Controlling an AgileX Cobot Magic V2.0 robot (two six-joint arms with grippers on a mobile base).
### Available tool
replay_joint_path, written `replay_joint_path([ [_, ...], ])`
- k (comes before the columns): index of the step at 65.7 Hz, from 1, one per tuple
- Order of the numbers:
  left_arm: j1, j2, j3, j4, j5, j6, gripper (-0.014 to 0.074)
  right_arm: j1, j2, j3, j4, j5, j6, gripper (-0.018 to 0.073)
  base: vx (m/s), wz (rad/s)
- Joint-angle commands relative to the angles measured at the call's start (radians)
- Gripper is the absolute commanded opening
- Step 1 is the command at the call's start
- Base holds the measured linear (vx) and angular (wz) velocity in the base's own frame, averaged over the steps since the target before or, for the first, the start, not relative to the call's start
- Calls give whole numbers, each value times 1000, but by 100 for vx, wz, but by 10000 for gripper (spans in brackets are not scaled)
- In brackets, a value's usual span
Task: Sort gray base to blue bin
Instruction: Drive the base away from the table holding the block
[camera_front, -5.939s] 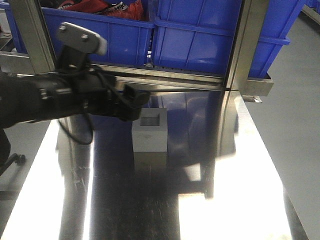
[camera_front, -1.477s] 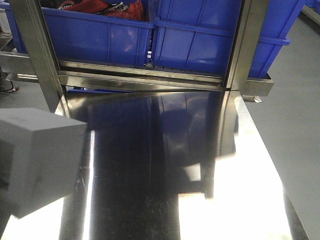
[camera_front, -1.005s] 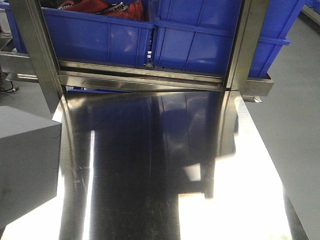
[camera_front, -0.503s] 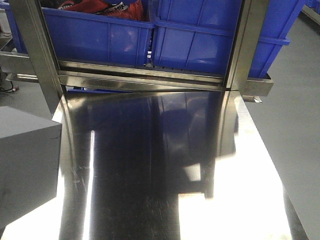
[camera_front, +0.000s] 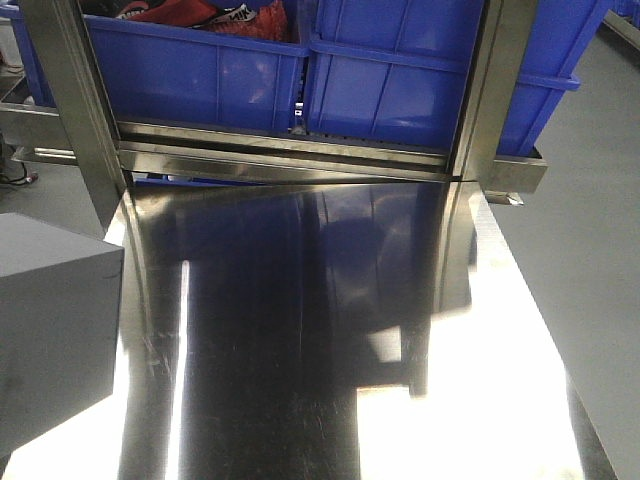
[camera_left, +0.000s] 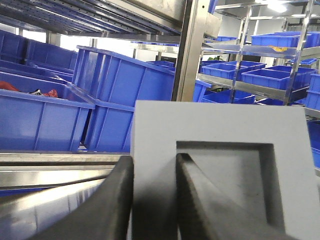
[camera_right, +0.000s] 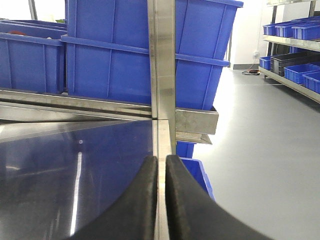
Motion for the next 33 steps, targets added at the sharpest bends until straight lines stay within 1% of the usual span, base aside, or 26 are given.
replay_joint_path([
  [1,-3,11,-26,1,-101,-12,5,-4,-8,1,-6,-74,-7,-4,0,0],
  [19,-3,12,-26,1,-102,-12,5,-4,-8,1,-6,-74,-7,-4,-2,-6],
  [33,-3,12,-26,1,-102,-12,5,-4,-8,1,-6,-74,-7,-4,-13,-34],
])
